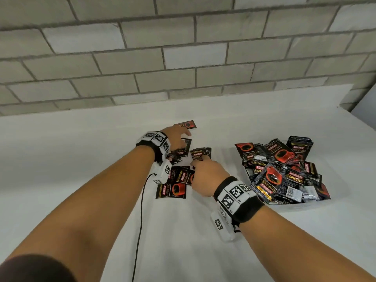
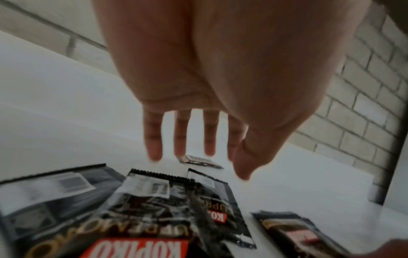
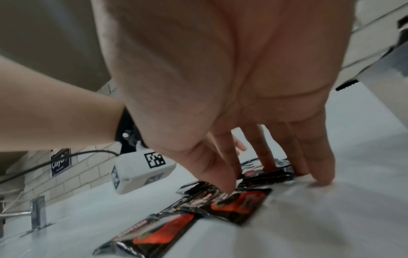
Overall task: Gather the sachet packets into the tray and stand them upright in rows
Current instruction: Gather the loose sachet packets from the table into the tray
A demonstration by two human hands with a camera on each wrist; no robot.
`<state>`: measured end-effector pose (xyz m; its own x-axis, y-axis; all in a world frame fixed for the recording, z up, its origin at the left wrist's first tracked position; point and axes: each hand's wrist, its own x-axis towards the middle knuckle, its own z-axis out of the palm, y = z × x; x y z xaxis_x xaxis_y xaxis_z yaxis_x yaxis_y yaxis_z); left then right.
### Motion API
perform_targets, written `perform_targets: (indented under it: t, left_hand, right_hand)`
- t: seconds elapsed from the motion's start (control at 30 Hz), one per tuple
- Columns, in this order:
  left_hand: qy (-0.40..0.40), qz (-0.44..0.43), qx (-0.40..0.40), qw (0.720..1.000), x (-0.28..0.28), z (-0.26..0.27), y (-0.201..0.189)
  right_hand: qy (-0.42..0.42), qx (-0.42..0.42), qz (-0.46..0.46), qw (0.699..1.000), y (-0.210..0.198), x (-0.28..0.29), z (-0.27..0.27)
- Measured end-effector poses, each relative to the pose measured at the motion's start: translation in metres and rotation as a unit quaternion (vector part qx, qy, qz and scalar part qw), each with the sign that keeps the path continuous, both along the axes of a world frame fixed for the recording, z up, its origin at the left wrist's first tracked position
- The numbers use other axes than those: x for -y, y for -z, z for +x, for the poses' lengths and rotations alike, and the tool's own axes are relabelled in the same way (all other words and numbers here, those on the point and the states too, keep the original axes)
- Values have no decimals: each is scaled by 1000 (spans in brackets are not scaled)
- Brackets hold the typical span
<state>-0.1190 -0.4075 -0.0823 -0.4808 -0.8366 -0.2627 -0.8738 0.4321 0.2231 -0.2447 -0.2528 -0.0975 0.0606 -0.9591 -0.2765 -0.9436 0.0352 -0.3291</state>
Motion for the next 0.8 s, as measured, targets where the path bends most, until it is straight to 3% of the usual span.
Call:
perform_targets:
  t: [0.07, 0.13, 0.33, 0.47, 0.6, 0.8]
  left_hand:
    - [9, 36, 45, 998, 6, -11, 5]
    - [0, 75, 23, 997, 11, -20, 5]
    - [-30, -57, 14, 998, 43, -33, 11]
    - [-15, -11, 13, 1000, 49, -32, 25]
    - [3, 12, 17, 1000, 29, -12, 25]
    - [62, 58, -28, 996, -46, 35, 14]
  right_hand:
    - [-4, 4, -20, 1000, 2, 0, -5]
    - [-5, 10, -25, 1000, 4, 0, -5]
    - [-27, -10, -37, 999, 8, 1, -2]
    - [-32, 12, -51, 998, 11, 3, -12]
    - [-36, 31, -56, 997, 7, 4, -19]
    - [-60, 0, -59, 996, 9, -4, -12]
